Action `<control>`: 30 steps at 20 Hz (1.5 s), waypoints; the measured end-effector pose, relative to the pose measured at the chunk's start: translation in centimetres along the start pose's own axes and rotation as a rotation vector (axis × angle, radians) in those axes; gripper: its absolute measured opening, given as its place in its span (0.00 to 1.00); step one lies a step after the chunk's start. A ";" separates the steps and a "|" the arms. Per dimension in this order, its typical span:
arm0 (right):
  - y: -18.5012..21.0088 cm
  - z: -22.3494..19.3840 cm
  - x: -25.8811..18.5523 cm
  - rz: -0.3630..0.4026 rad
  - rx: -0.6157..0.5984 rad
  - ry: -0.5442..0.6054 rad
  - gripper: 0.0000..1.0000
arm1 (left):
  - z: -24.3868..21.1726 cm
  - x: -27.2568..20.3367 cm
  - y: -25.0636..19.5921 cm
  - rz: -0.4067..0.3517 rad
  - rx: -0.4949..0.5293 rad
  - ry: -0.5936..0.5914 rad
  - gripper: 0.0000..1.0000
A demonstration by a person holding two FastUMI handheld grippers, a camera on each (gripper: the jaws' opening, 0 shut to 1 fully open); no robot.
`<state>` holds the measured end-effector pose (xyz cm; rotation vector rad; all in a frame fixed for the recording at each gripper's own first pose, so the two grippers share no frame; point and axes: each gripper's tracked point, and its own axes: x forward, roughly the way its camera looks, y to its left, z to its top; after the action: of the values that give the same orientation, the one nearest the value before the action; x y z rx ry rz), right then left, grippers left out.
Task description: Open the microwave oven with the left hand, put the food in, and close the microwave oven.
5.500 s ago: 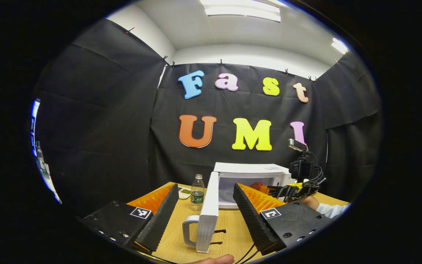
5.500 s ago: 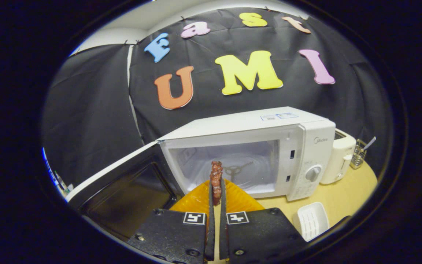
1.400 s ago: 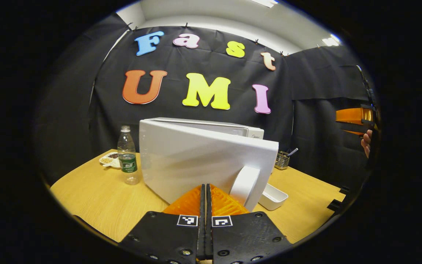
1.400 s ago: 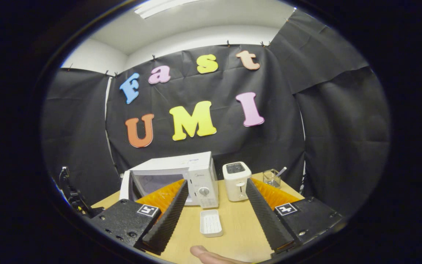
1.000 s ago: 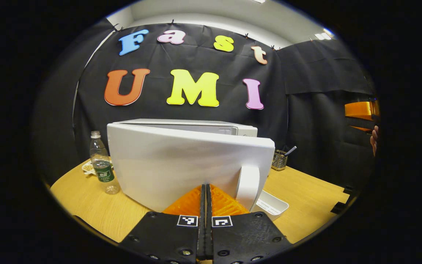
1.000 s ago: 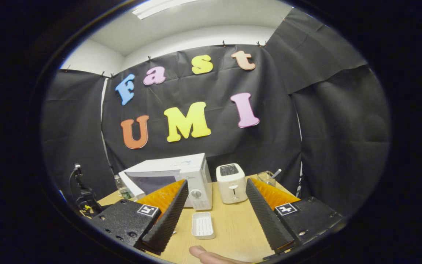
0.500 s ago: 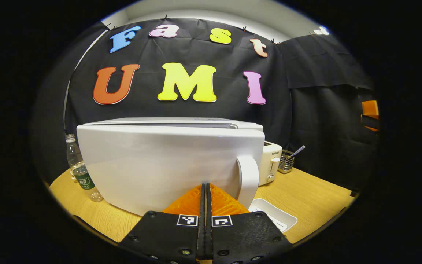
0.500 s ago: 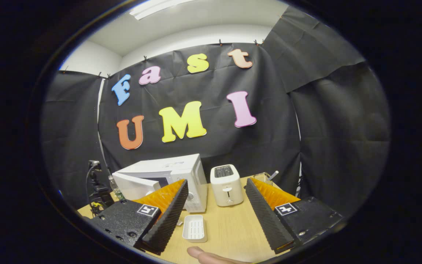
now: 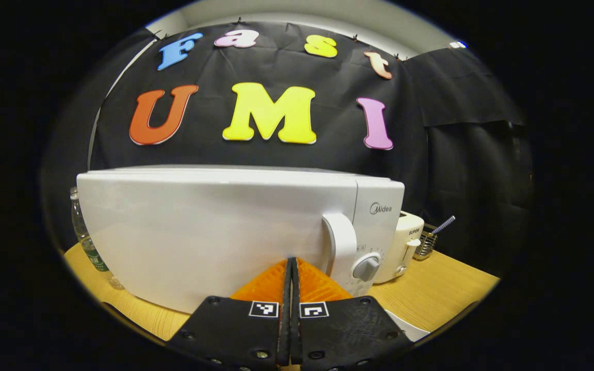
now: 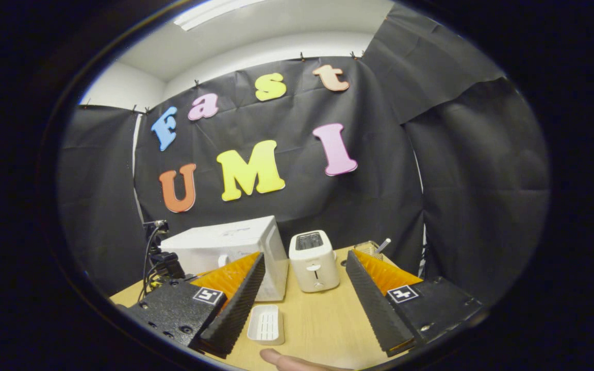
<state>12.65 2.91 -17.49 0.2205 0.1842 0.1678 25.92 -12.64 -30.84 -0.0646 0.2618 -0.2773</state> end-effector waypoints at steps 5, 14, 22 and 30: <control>0.2 0.0 -0.3 0.015 -0.005 -0.009 1.00 | 0.0 0.1 0.1 0.010 0.016 -0.006 0.00; 0.7 1.2 -4.4 -0.022 -0.037 -0.030 1.00 | -0.4 -0.1 0.2 0.024 -0.009 0.028 0.02; 2.7 1.6 -8.9 -0.011 -0.065 -0.038 1.00 | 2.4 -7.8 1.0 0.075 -0.067 0.079 0.34; 3.6 3.3 -12.8 -0.003 -0.085 -0.099 1.00 | 5.6 -20.0 3.2 0.227 0.009 0.054 0.94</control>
<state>0.35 3.34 -11.44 0.1433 0.0786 0.1608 9.65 -3.82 -20.85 -0.0184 0.3192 -0.0544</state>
